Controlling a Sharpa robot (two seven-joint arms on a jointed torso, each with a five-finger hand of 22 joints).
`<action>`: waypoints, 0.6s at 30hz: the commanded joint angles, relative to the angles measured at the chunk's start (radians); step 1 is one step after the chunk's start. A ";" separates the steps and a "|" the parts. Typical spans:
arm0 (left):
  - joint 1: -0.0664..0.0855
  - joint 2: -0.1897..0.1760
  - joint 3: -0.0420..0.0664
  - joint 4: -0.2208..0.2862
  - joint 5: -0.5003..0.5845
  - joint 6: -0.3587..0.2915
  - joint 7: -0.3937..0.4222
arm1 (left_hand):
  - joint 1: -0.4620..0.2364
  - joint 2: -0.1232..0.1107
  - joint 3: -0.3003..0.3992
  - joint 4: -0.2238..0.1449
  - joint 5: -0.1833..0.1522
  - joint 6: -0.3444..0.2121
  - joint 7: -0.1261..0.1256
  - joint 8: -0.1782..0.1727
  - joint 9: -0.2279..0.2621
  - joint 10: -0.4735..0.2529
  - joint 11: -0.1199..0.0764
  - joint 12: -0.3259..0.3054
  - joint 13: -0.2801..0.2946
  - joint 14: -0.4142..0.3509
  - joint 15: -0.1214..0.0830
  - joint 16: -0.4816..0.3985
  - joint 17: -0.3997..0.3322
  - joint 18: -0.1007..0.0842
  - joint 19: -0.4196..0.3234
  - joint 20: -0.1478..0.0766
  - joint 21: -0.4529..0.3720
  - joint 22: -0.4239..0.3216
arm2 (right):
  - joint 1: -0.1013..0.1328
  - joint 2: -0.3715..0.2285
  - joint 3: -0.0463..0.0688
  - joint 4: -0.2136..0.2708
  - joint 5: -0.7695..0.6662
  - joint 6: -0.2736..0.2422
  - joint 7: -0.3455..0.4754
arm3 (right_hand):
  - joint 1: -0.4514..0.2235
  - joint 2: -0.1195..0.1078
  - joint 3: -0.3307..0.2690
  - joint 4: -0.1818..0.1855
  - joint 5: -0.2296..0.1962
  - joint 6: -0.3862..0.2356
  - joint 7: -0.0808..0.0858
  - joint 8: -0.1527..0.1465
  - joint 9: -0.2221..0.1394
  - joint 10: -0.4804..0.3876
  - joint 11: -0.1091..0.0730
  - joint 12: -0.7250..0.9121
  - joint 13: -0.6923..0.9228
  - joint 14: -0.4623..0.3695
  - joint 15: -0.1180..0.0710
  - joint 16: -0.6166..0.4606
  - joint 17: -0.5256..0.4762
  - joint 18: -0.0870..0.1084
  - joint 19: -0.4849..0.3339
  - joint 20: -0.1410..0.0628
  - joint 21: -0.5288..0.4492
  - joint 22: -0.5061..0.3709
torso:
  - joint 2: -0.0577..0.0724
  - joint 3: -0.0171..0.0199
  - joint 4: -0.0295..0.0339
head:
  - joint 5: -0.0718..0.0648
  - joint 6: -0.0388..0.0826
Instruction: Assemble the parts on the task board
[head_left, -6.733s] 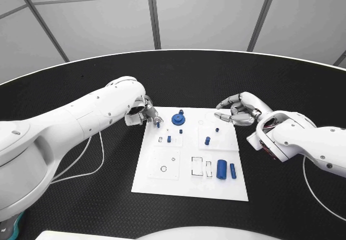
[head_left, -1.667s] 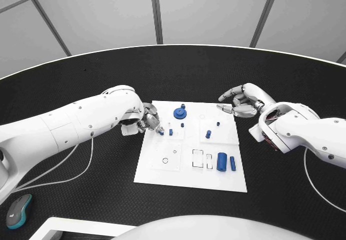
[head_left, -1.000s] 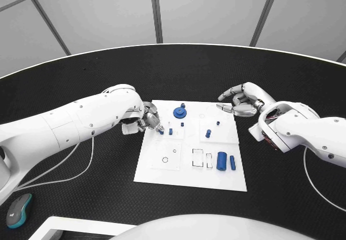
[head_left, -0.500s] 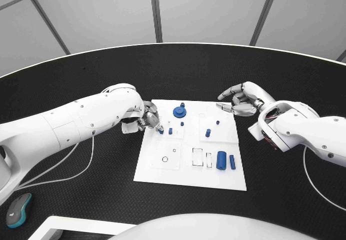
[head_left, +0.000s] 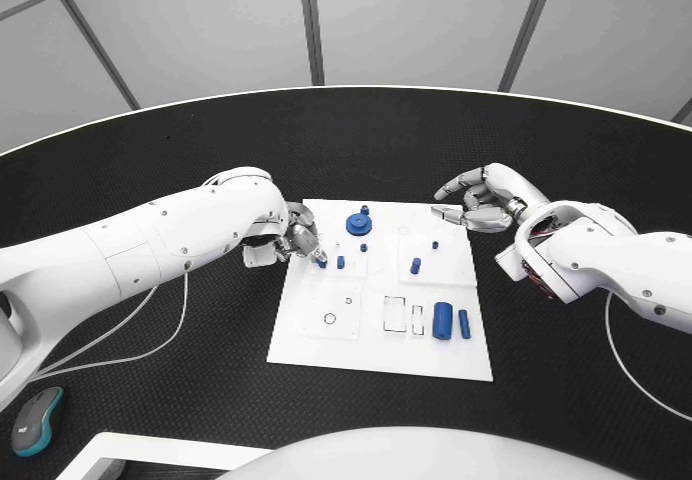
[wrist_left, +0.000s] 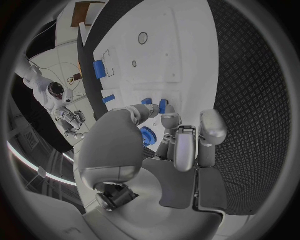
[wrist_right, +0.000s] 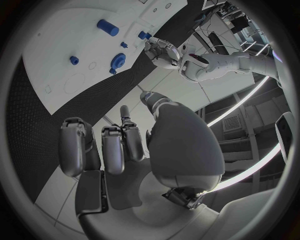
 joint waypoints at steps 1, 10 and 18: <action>0.000 0.002 0.000 -0.001 0.000 0.003 -0.001 | 0.006 0.002 0.132 -0.139 0.002 0.009 0.001 0.003 0.000 0.009 0.000 0.001 -0.001 0.074 -0.006 0.005 0.152 -0.009 0.005 -0.002 0.006 0.001 | 0.000 0.000 0.000 0.000 0.000 0.000 0.000 | -0.007 0.004 -0.002 0.006 0.005 0.004 0.000 0.004 -0.001 -0.001 -0.004 0.002 0.142 0.091 -0.007 -0.001 0.217 0.013 0.042 -0.006 -0.004 0.129 | 0.000 0.0003 -0.0005 | 0.000 -0.001; -0.001 0.012 -0.001 -0.006 0.000 0.005 -0.015 | 0.005 0.002 0.132 -0.140 0.002 0.009 0.001 0.003 0.000 0.011 0.000 0.002 0.001 0.075 -0.006 0.006 0.153 -0.009 0.006 -0.002 0.007 0.003 | 0.000 0.000 0.000 0.000 0.000 0.001 0.000 | -0.007 0.004 -0.002 0.006 0.005 0.004 0.000 0.004 -0.001 -0.001 -0.004 0.002 0.142 0.091 -0.007 -0.001 0.217 0.013 0.042 -0.006 -0.004 0.129 | 0.001 0.0006 -0.0001 | -0.001 -0.003; -0.007 0.018 -0.001 -0.011 -0.007 -0.005 -0.024 | 0.005 0.002 0.132 -0.140 0.002 0.010 0.001 0.003 0.000 0.012 0.000 0.003 0.002 0.075 -0.006 0.006 0.153 -0.010 0.007 -0.002 0.008 0.005 | 0.000 0.000 0.000 0.001 0.000 0.000 0.000 | -0.007 0.004 -0.002 0.006 0.005 0.004 0.000 0.004 -0.001 -0.001 -0.004 0.002 0.142 0.091 -0.007 -0.001 0.217 0.013 0.042 -0.006 -0.004 0.129 | 0.001 0.0003 -0.0003 | -0.003 -0.004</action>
